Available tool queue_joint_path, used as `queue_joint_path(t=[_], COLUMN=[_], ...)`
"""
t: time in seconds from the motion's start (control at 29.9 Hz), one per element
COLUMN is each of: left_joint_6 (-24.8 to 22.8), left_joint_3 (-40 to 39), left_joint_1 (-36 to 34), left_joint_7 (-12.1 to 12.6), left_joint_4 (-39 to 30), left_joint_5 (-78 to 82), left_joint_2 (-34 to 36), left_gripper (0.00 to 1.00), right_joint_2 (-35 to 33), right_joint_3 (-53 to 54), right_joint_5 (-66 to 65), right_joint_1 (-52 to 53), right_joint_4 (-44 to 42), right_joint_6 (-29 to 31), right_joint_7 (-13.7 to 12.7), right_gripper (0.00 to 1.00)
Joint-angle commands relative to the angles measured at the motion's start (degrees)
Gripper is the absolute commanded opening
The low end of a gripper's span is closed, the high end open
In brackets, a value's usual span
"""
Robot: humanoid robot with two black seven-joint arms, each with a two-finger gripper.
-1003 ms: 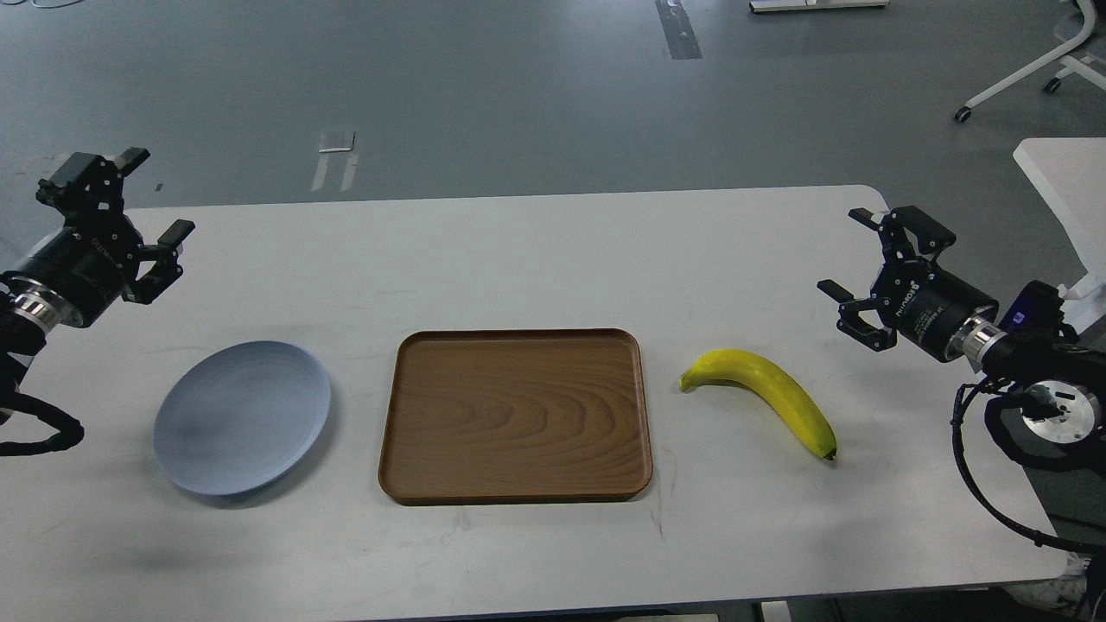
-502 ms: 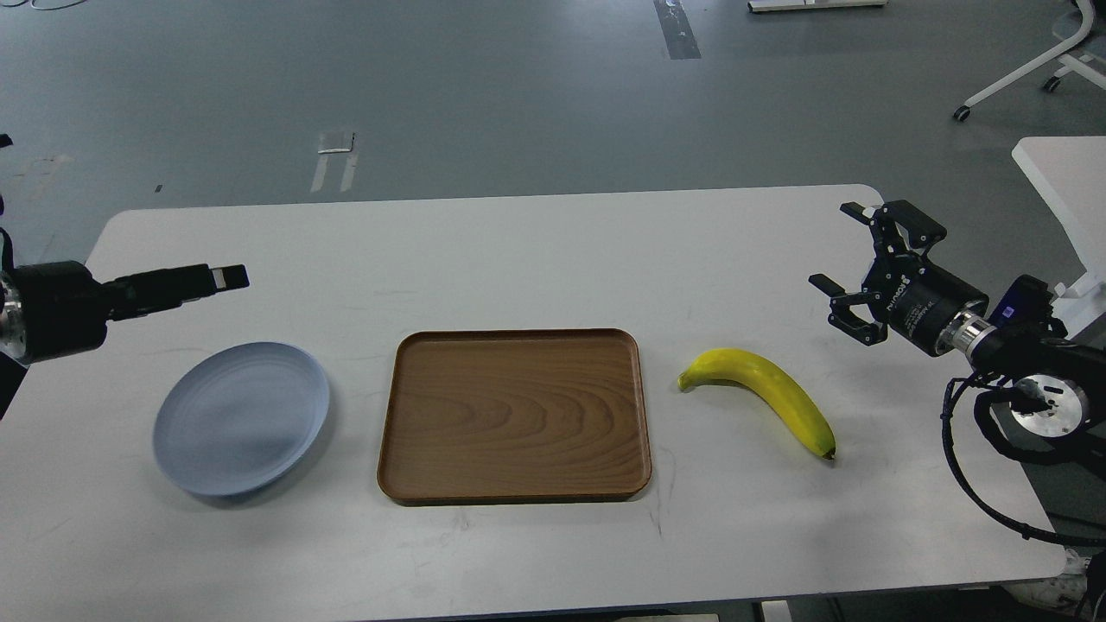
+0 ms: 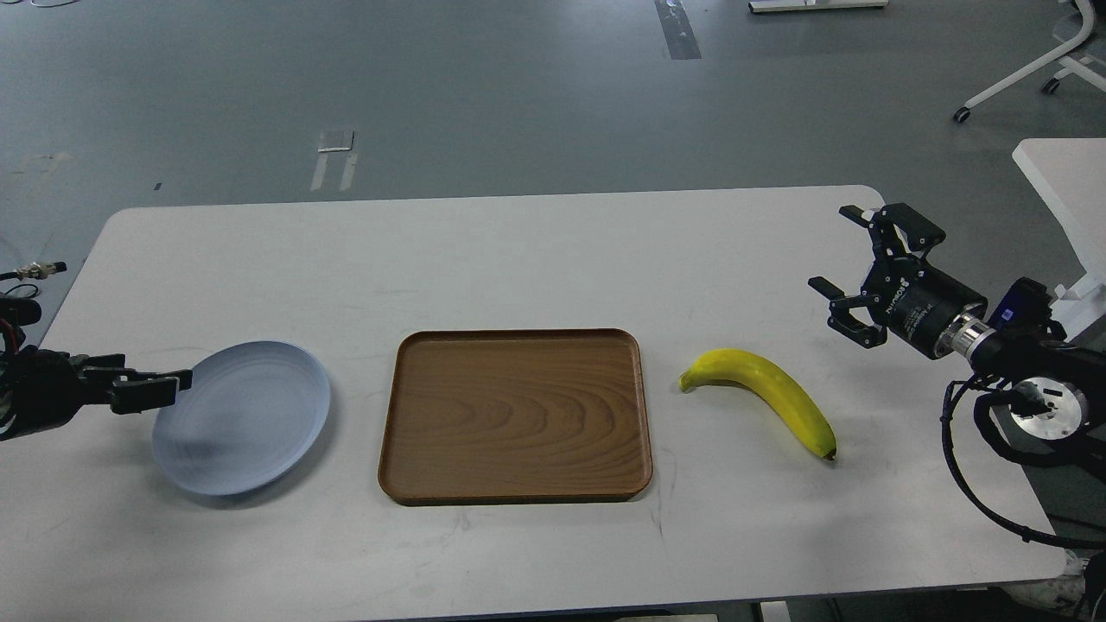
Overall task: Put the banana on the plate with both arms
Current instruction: 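Lower the left gripper toward the edge of the blue-grey plate, then grasp the rim of the blue-grey plate with the left gripper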
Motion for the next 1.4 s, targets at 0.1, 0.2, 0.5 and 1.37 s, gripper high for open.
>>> queue_joint_path(t=[0.1, 0.2, 0.5, 1.37], left_joint_6=[0.9, 1.6, 2.2, 2.6], left_joint_3=[3.9, 4.1, 4.2, 4.0], left_joint_1=[0.9, 1.8, 2.7, -1.5], left_joint_7=[0.0, 0.0, 0.0, 0.0], left_joint_4=[3.9, 5.7, 7.5, 6.6], left_joint_5=[-6.1, -6.3, -6.3, -6.6], left_joint_2=[-2.4, -3.3, -4.7, -4.5], left_gripper=[0.95, 0.91, 0.46, 0.0], right_joint_2=[0.0, 0.0, 0.0, 0.5], right_joint_3=[0.0, 0.0, -0.1, -0.1], right_joint_5=[0.0, 0.0, 0.0, -0.2], right_joint_1=[0.0, 0.0, -0.4, -0.3], right_joint_4=[0.0, 0.1, 0.0, 0.1], right_joint_6=[0.0, 0.0, 0.0, 0.0], right_joint_7=[0.0, 0.0, 0.0, 0.0], right_gripper=[1.0, 1.0, 1.0, 1.0])
